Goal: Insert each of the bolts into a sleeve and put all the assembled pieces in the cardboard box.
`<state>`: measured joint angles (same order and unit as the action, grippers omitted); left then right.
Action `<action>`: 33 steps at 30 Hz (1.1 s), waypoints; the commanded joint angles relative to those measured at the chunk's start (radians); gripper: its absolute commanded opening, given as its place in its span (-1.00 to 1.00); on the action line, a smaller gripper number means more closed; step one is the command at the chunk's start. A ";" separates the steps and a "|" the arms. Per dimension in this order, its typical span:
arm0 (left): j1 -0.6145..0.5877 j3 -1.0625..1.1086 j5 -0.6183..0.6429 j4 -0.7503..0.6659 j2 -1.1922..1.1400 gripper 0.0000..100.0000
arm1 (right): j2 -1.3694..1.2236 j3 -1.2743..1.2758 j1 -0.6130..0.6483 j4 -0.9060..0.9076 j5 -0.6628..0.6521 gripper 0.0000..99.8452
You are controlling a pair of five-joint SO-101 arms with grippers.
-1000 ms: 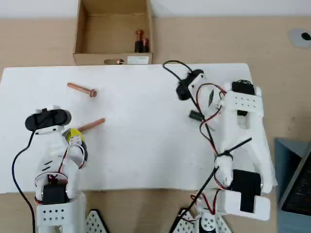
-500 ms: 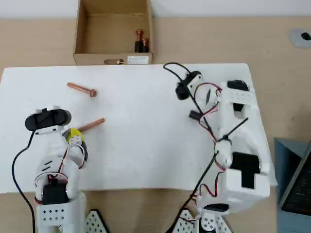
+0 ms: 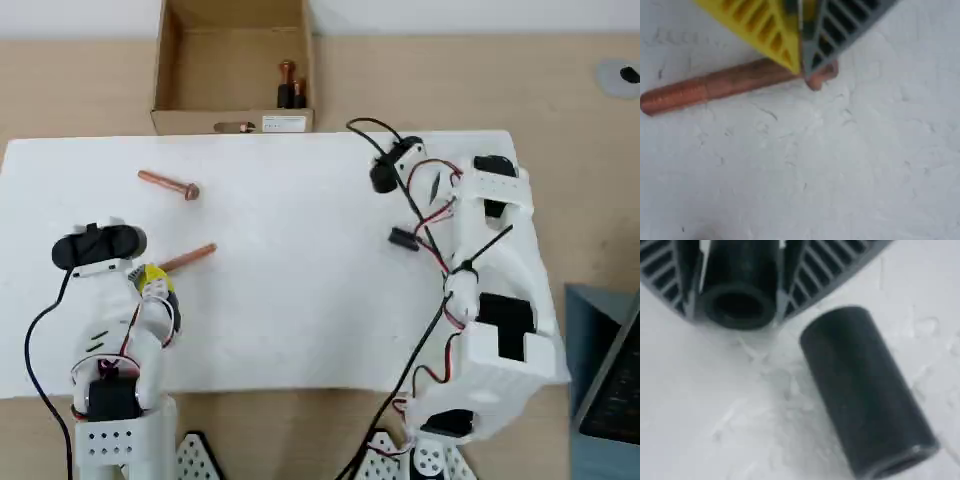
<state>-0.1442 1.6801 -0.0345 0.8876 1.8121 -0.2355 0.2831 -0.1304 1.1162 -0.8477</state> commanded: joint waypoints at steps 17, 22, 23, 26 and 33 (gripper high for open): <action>0.002 0.012 -0.003 0.005 0.010 -0.99 | -0.010 -0.025 -0.087 0.104 0.002 -0.65; 0.002 0.012 -0.003 0.005 0.010 -0.99 | -0.010 -0.033 -0.111 0.109 0.000 -0.65; 0.002 0.012 -0.003 0.005 0.010 -0.99 | -0.010 -0.031 -0.116 0.110 -0.005 -0.65; 0.002 0.012 -0.003 0.005 0.010 -0.99 | -0.010 -0.031 -0.117 0.110 -0.006 -0.65; 0.002 0.012 -0.003 0.005 0.010 -0.99 | -0.018 -0.027 -0.119 0.104 -0.012 -0.87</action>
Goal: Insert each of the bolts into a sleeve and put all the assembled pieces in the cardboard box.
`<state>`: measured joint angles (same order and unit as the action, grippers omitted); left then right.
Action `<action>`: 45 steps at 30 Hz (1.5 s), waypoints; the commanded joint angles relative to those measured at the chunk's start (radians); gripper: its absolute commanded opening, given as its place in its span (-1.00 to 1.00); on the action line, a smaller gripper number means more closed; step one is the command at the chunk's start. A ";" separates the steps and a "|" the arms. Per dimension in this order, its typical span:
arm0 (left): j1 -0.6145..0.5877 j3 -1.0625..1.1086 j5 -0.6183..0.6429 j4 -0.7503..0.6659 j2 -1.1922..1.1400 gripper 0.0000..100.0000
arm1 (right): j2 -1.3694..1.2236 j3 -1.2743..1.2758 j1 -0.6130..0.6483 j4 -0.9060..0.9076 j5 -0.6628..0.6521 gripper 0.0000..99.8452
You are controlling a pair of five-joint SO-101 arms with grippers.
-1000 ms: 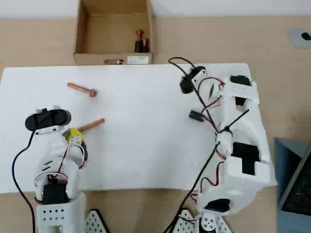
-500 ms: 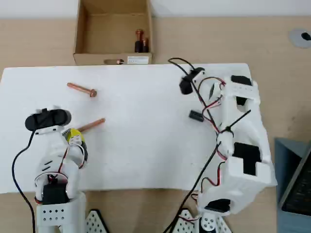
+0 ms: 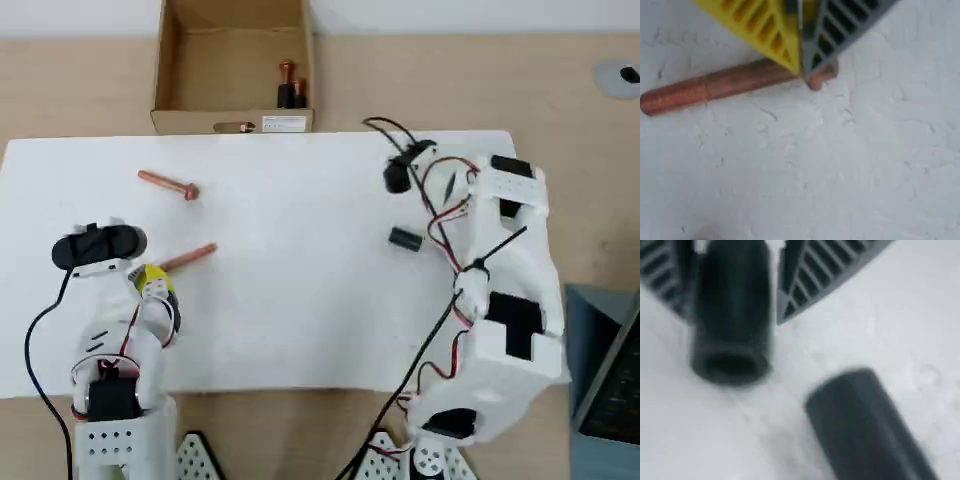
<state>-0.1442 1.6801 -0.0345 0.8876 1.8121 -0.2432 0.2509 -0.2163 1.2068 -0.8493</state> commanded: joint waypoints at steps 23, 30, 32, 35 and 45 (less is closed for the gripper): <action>0.002 0.012 -0.006 0.005 0.010 -0.99 | 0.200 -0.180 0.139 0.114 0.117 -0.98; 0.008 0.012 -0.008 0.005 0.010 -0.99 | 0.300 -0.390 0.182 0.302 0.287 -0.98; 0.009 0.012 -0.008 0.005 0.010 -0.99 | 0.332 -0.450 0.182 0.368 0.347 -0.98; 0.009 0.012 -0.008 0.005 0.010 -0.99 | 0.392 -0.512 0.182 0.459 0.457 -0.98; 0.003 -0.012 -0.002 -0.002 0.010 -0.99 | 0.736 -0.427 0.151 0.572 0.651 -0.98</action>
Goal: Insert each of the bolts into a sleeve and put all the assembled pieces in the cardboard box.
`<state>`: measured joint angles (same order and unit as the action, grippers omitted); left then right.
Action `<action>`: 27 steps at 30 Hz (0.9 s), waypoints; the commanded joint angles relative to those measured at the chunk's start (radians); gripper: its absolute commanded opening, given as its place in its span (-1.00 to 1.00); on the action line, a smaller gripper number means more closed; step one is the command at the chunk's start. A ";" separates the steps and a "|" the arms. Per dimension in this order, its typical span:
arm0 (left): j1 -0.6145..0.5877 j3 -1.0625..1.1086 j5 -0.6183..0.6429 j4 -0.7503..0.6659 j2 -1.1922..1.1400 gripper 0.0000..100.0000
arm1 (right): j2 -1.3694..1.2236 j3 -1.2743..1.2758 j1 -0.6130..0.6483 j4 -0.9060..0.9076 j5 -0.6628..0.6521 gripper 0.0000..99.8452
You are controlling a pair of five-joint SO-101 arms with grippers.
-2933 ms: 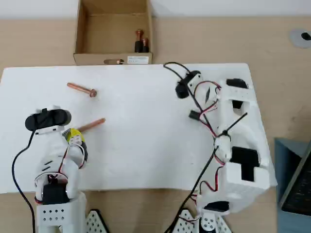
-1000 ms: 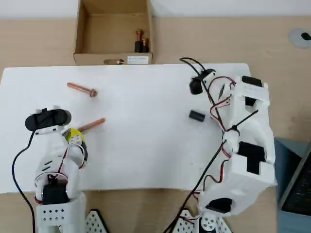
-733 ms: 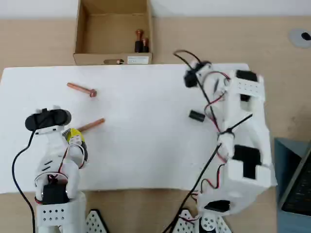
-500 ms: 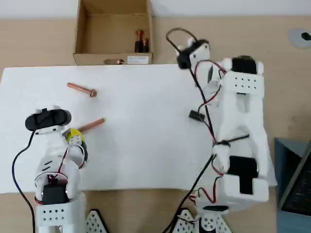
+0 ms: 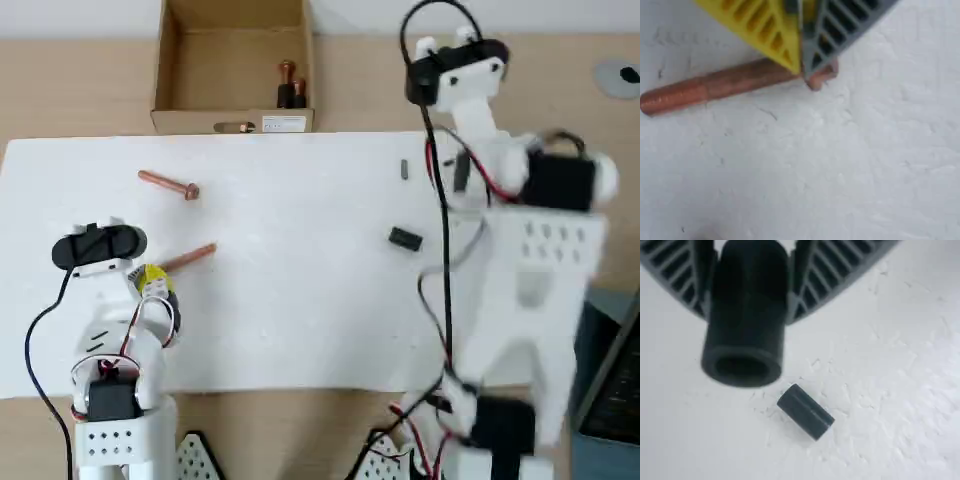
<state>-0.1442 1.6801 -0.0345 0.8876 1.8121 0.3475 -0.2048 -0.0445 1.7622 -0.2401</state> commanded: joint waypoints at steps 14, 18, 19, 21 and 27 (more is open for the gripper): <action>0.003 -0.489 -0.006 0.005 -0.403 -0.99 | 0.777 0.659 -0.237 -0.107 0.110 -0.98; 0.003 -0.753 -0.006 0.032 -0.691 -0.99 | 0.860 0.777 -0.277 -0.152 0.147 -0.98; 0.003 -0.819 -0.006 0.057 -0.760 -0.99 | 0.871 0.799 -0.283 -0.160 0.157 -0.98; 0.005 -0.950 -0.006 0.107 -0.892 -0.99 | 0.886 0.829 -0.292 -0.172 0.172 -0.98; 0.005 -1.287 -0.028 0.272 -1.224 -0.99 | 0.892 0.868 -0.292 -0.181 0.230 -0.98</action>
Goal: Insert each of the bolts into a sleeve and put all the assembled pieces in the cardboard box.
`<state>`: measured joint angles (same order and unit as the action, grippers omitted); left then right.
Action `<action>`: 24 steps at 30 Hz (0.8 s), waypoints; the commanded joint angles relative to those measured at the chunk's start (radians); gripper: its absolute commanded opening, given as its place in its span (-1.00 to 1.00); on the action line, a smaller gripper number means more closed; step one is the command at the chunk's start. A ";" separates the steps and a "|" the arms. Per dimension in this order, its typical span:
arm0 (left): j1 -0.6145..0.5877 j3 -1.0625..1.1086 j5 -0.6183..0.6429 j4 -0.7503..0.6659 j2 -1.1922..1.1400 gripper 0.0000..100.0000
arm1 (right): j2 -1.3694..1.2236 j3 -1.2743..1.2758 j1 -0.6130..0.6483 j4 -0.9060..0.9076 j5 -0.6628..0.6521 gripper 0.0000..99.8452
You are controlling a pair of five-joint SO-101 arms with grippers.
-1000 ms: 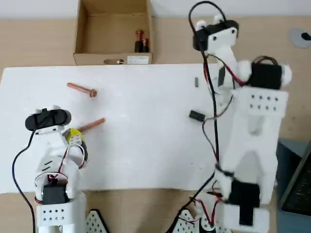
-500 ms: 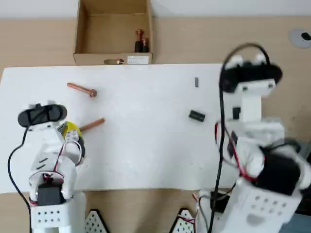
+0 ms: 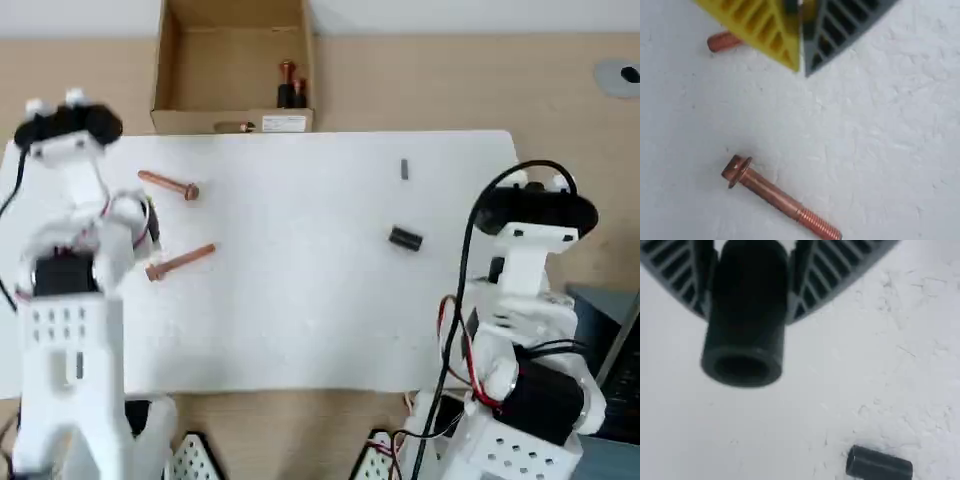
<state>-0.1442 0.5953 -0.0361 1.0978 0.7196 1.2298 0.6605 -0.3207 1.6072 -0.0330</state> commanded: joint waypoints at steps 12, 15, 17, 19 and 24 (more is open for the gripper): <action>0.003 -0.606 -0.563 0.279 -0.611 -0.99 | 0.015 0.035 -0.018 -0.089 0.029 -0.98; 0.008 -0.697 -0.715 0.342 -0.713 -0.99 | 0.015 0.035 -0.030 -0.089 0.054 -0.98; 0.008 -0.755 -0.824 0.387 -0.777 -0.99 | 0.015 0.035 -0.044 -0.089 0.057 -0.98; 0.008 -0.818 -0.924 0.428 -0.837 -0.99 | 0.015 0.035 -0.062 -0.089 0.057 -0.98; 0.008 -0.951 -1.174 0.486 -0.967 -0.99 | 0.015 0.035 -0.084 -0.089 0.057 -0.98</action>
<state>-0.1442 -0.2501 -1.0825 1.5658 -0.2117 1.2329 0.6974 -0.3897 1.5459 0.0146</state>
